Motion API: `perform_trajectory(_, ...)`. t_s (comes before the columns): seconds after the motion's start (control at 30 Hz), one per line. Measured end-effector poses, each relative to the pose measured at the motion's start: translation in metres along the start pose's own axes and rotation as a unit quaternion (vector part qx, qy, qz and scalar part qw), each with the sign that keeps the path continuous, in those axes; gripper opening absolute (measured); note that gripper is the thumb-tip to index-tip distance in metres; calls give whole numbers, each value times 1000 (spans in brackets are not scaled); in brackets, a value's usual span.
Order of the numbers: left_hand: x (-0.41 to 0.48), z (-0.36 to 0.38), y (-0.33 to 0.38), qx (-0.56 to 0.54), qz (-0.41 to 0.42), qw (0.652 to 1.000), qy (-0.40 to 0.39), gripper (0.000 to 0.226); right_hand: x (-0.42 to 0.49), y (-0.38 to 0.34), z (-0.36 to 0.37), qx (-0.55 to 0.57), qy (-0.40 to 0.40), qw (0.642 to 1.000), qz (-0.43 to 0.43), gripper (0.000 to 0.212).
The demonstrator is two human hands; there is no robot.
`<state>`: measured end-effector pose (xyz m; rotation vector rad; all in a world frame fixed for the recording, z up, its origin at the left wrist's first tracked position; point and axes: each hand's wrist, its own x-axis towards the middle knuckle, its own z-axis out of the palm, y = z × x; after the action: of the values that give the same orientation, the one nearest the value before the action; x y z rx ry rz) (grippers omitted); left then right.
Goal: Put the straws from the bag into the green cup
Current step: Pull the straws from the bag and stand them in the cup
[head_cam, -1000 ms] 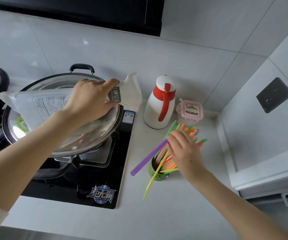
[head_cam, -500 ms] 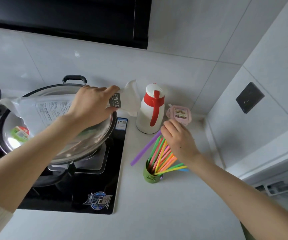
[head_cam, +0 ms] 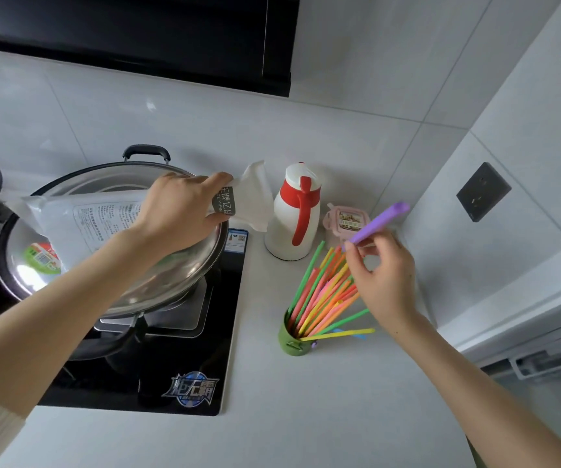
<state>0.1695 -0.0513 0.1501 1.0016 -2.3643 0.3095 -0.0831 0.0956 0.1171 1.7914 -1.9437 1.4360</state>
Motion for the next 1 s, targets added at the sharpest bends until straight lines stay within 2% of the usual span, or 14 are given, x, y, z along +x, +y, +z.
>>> perform_trajectory(0.07,1,0,1,-3,1,1000,5,48,-1,-12,-8,69,30,995,65,7)
perform_trajectory(0.13,1,0,2,-4,2,1000,10,48,-8,-23,-13,157,58,978,123,13)
perform_trajectory(0.2,1,-1,3,-3,0,1000,11,47,-28,-31,-8,227,38,956,181,11)
perform_trajectory(0.23,1,-1,3,-2,0,1000,11,47,-41,-32,0,227,6,954,198,10)
perform_trajectory(0.33,1,-1,4,1,3,1000,10,47,-78,-20,36,122,-82,964,223,13)
perform_trajectory(0.5,-1,1,10,1,6,1000,4,47,-94,3,89,-23,-142,951,273,6)
perform_trajectory(0.6,-2,3,11,1,8,1000,3,48,-94,11,104,-29,-175,921,348,7)
perform_trajectory(0.7,-4,4,12,-9,5,1000,-1,48,-90,16,108,10,-179,891,418,5)
perform_trajectory(0.83,-9,4,12,-20,9,1000,-11,49,-69,0,89,17,-118,920,372,7)
perform_trajectory(0.93,-11,1,14,-31,13,999,-13,50,-45,-22,59,-24,-29,969,246,26)
perform_trajectory(1.0,-9,-3,20,-45,18,999,-14,49,-33,-40,40,-51,29,988,142,27)
